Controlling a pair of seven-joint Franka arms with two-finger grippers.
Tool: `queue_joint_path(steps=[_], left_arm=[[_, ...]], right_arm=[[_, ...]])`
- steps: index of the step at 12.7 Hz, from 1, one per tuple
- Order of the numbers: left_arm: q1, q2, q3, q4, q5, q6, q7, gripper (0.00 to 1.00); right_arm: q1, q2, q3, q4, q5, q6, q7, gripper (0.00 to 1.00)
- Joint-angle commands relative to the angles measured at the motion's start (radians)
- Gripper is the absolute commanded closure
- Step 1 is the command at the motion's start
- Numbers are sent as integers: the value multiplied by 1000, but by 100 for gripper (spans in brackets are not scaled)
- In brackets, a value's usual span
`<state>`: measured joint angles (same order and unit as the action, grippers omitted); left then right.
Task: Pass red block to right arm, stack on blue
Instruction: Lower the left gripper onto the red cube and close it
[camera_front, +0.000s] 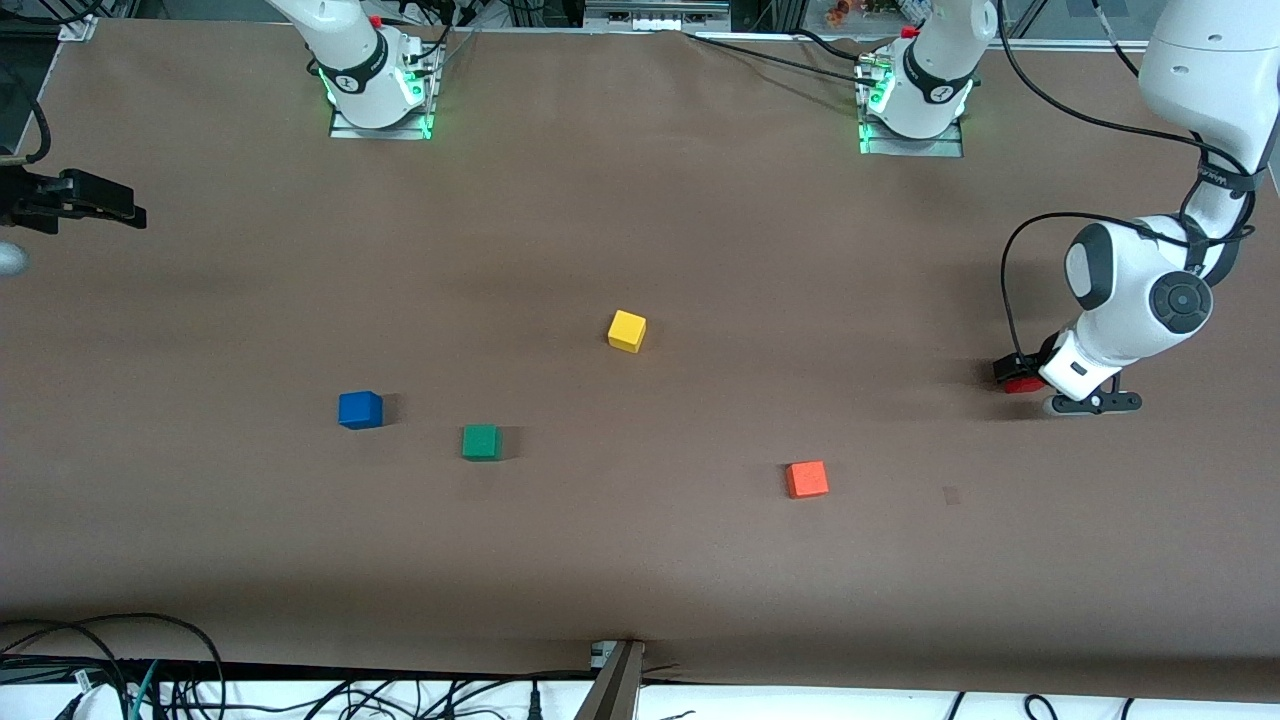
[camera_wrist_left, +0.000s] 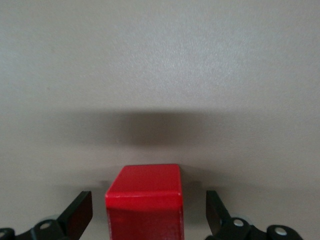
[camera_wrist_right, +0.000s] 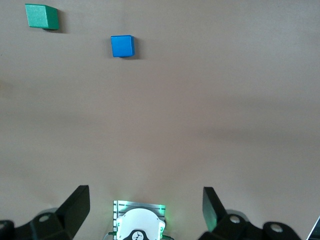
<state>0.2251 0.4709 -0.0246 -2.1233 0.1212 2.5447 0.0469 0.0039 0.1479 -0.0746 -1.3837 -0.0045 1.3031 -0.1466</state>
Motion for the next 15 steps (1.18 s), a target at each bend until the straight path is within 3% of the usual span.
queue_joint_path(steps=[1,4,6,9,13,15], left_arm=[[11,5,-8,-10,25,14,11,0],[10,8,-6,-15,25,12,14,63],[11,6,-6,-12,23,8,14,83],[10,-30,-11,-1,25,0,43,96],[10,-78,-31,51,25,-79,62,96],[10,-81,-51,92,-21,-151,181,97]], right_arm=[[1,5,-1,17,3,-4,10,0],[1,6,-1,17,1,2,13,0],[1,6,-1,17,1,2,13,0],[1,12,-1,17,1,4,-1,0],[2,13,1,17,3,4,-1,0],[5,13,4,17,3,2,-2,0]])
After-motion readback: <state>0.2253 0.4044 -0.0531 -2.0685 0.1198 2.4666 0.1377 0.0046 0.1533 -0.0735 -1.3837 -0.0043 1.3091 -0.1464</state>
